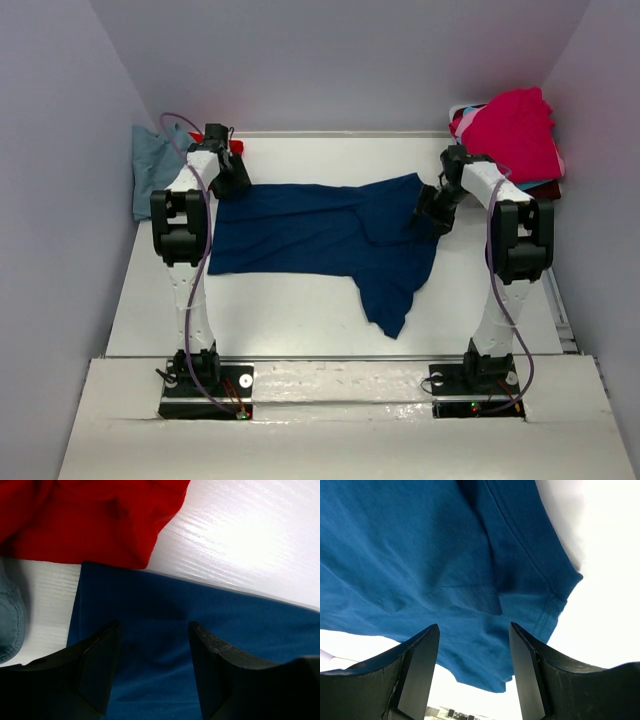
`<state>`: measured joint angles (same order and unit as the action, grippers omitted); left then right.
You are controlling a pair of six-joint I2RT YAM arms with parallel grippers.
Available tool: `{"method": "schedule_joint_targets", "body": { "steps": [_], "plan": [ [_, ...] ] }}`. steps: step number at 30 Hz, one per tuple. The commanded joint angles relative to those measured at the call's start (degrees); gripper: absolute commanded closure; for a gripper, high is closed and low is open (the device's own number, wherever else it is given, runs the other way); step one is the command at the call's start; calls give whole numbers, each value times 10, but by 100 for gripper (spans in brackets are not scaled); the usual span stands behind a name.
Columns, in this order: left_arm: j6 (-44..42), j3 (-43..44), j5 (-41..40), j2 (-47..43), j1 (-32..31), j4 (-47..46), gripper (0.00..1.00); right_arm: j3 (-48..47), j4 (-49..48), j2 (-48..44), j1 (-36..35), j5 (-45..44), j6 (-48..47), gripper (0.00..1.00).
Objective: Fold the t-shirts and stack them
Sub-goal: Fold the tshirt
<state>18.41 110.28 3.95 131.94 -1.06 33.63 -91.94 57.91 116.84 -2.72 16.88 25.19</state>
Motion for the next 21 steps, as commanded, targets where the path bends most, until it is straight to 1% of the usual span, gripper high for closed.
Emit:
{"method": "schedule_joint_targets", "body": {
  "steps": [1,4,8,11,12,13,14,17,21],
  "plan": [
    [-7,19,-14,-5,-3,18,32,23,-19,-35,-10,-6,-4,37],
    [-7,18,-18,-2,-3,20,32,36,-31,-38,-10,-8,-1,37],
    [-6,16,-19,2,-3,21,32,45,-35,-29,-10,-6,3,44],
    [-8,18,-20,2,-3,21,32,46,-41,-28,-10,-11,9,46],
    [-7,19,-19,2,-3,21,32,42,-43,-28,-10,-13,10,48],
    [-8,19,-19,2,-3,21,32,41,-46,-28,-10,-18,12,54],
    [-8,19,-18,2,-3,21,32,37,-46,-27,-10,-21,13,58],
    [-9,20,-17,4,-3,22,32,17,-45,-17,-10,-24,14,64],
    [-10,19,-17,4,-3,22,32,-7,-44,-6,-10,-29,16,65]
  ]
}}
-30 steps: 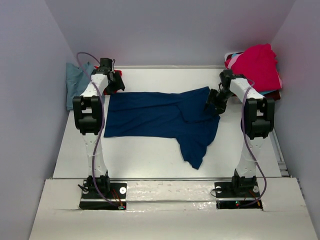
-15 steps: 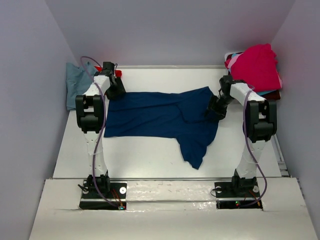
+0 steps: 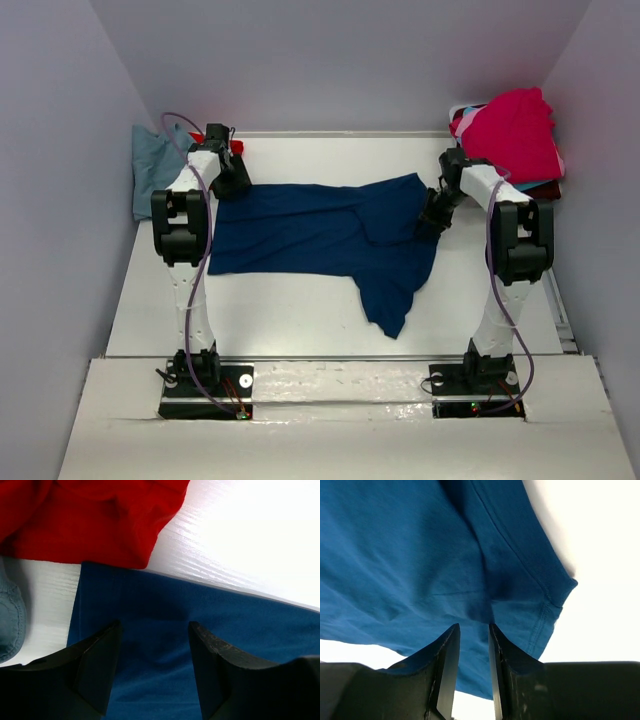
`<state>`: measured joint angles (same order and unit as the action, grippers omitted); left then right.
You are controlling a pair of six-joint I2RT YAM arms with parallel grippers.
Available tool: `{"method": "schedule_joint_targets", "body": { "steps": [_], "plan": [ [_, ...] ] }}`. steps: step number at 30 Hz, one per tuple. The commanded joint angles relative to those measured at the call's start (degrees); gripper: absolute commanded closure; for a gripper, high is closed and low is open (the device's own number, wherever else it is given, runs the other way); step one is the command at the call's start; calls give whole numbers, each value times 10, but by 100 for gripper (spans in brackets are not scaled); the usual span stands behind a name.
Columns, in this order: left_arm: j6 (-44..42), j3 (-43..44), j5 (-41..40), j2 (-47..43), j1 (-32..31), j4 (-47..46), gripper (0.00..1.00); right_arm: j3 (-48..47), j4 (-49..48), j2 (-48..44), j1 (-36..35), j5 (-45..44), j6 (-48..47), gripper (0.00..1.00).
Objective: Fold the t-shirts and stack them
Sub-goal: Fold the tshirt
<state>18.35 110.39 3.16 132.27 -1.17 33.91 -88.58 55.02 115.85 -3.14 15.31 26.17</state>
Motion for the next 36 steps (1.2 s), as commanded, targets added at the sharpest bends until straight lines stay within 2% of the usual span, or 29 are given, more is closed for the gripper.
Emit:
{"method": "schedule_joint_targets", "body": {
  "steps": [1,9,36],
  "plan": [
    [-9,18,-10,2,-1,19,32,-46,-12,7,-6,-14,5,65],
    [-10,26,-10,6,-1,22,32,-69,-1,31,-6,-18,1,65],
    [-12,26,-8,12,-1,23,32,-13,5,-1,-6,-68,-10,62]
  ]
}}
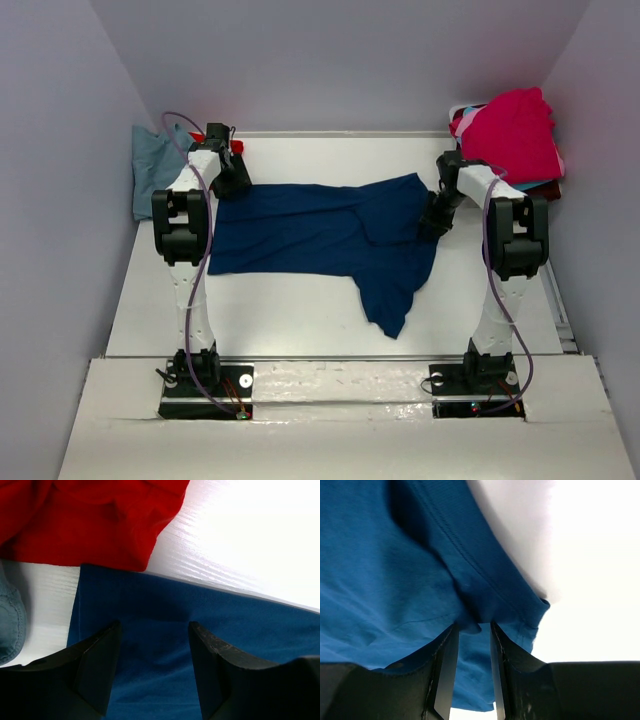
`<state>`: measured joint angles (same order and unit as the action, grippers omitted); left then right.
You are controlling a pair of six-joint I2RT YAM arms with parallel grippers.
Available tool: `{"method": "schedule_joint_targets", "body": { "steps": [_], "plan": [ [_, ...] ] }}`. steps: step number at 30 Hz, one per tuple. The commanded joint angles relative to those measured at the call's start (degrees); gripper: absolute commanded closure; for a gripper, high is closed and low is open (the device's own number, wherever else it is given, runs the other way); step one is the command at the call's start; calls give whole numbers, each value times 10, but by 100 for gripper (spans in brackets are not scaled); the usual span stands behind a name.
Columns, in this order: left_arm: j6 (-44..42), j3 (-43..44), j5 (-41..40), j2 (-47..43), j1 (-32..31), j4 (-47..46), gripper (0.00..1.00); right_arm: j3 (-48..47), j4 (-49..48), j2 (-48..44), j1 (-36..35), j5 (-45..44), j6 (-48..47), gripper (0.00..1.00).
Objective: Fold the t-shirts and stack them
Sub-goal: Fold the tshirt
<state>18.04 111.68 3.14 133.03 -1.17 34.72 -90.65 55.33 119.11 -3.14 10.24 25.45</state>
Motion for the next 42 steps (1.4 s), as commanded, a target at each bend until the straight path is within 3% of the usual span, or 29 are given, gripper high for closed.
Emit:
{"method": "schedule_joint_targets", "body": {
  "steps": [1,31,42],
  "plan": [
    [-9,13,-8,5,-1,15,32,12,0,-34,-6,-15,-3,62],
    [-11,9,-9,11,4,15,32,-50,-3,2,-6,19,11,63],
    [-11,10,-5,14,4,14,32,-28,-3,-4,-6,14,3,62]
  ]
}}
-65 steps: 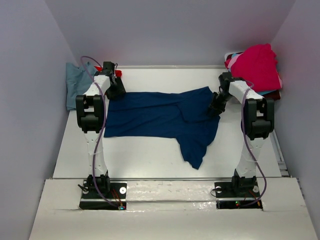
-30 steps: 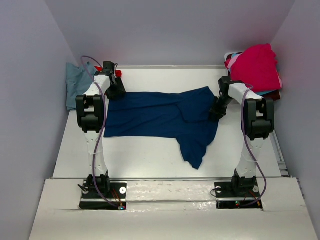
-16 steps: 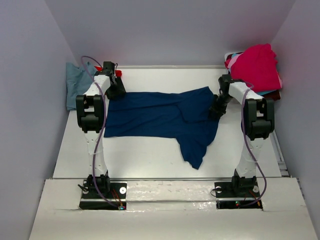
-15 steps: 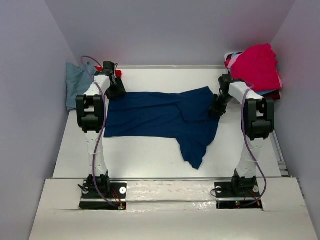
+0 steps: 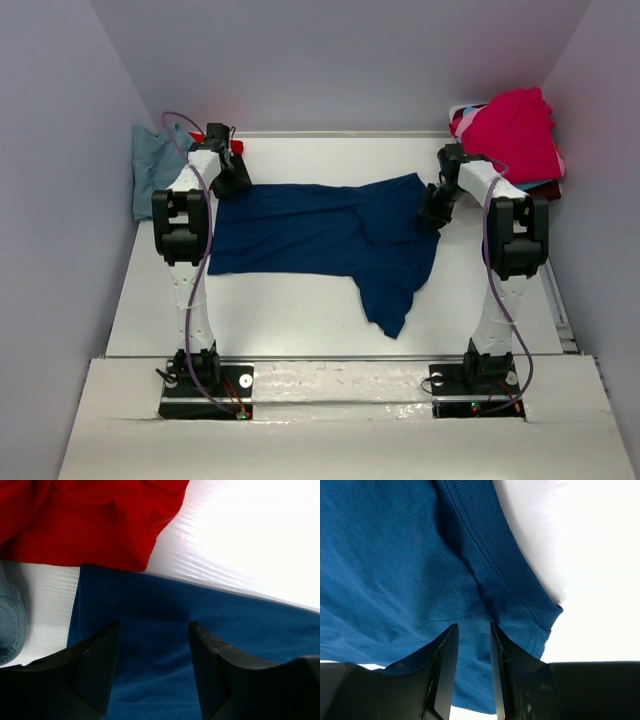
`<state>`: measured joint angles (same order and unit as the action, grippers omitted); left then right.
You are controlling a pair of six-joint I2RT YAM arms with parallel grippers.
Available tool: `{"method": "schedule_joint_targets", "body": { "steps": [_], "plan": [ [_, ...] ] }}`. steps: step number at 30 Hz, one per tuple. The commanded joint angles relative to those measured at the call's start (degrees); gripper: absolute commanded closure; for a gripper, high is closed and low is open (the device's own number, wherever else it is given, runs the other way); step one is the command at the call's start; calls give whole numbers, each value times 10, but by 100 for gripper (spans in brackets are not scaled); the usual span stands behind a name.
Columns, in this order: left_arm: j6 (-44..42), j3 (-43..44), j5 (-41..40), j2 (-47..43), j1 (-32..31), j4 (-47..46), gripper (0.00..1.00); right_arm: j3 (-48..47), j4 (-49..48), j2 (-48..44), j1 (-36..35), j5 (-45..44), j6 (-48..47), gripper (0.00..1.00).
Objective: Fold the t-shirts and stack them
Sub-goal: Fold the tshirt
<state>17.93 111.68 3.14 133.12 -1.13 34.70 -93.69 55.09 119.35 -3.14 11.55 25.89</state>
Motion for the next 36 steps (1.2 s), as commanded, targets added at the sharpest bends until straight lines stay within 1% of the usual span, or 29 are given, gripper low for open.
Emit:
{"method": "schedule_joint_targets", "body": {
  "steps": [1,32,36],
  "plan": [
    [-9,10,-5,14,3,14,32,6,-2,-6,-6,1,-1,62],
    [-9,9,-5,14,9,16,32,27,-14,19,-6,3,-5,62],
    [-9,9,-5,14,9,15,32,27,-15,20,-6,5,-5,64]
  ]
}}
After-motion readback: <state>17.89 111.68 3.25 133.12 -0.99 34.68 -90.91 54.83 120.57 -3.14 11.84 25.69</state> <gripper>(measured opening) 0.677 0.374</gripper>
